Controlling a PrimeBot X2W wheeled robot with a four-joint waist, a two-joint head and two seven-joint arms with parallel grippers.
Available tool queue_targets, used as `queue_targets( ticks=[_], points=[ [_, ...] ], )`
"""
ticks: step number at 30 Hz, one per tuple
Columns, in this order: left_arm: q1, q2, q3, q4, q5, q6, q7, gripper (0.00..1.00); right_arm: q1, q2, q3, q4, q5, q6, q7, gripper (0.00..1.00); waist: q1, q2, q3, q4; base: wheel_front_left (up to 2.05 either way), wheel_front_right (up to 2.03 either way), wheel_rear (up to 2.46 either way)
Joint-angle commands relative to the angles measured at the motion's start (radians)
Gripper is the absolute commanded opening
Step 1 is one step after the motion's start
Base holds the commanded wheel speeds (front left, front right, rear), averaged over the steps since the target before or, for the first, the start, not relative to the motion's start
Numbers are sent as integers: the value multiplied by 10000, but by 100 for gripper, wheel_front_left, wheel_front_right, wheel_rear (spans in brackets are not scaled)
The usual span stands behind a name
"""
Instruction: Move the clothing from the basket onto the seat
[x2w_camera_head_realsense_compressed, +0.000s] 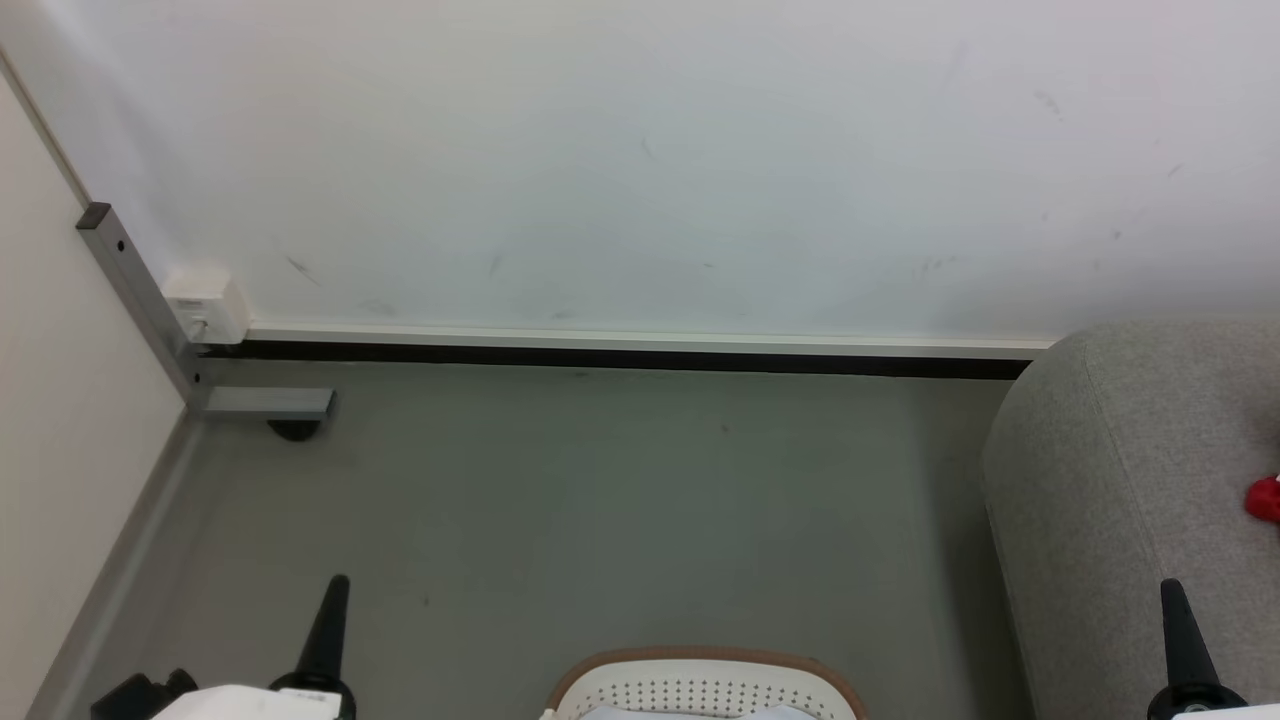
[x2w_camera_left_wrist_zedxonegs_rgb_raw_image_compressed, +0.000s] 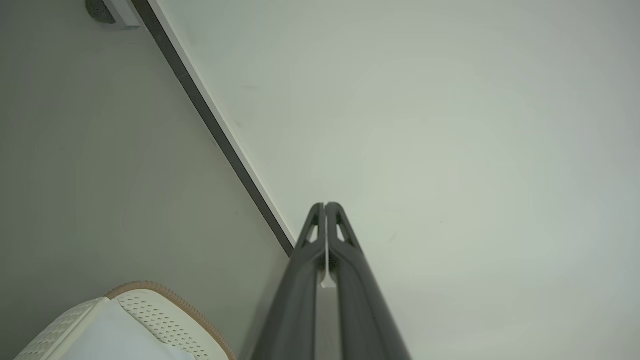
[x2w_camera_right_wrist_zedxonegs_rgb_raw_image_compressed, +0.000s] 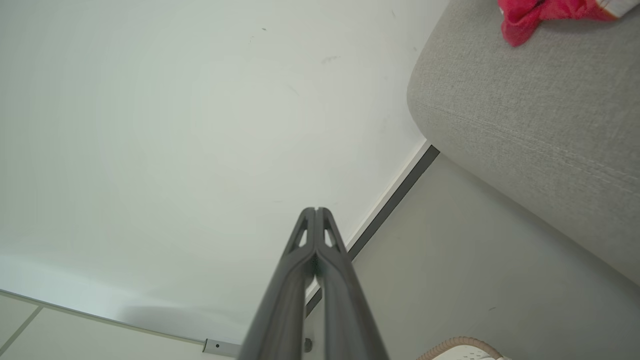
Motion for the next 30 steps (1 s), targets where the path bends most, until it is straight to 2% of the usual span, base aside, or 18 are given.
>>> queue_targets(
  ticks=[1,30],
  points=[
    [-201,12,103,-115,-337,-64,80,0,-265,-121,13,-37,273,-12,62,0,-1,0,10,0,0,0,0],
    [-314,-191,603,-323,-2589,-222,731,0,-673,-134,139,118,2823,-17,715,0,-1,0,201,-21,0,0,0]
  ],
)
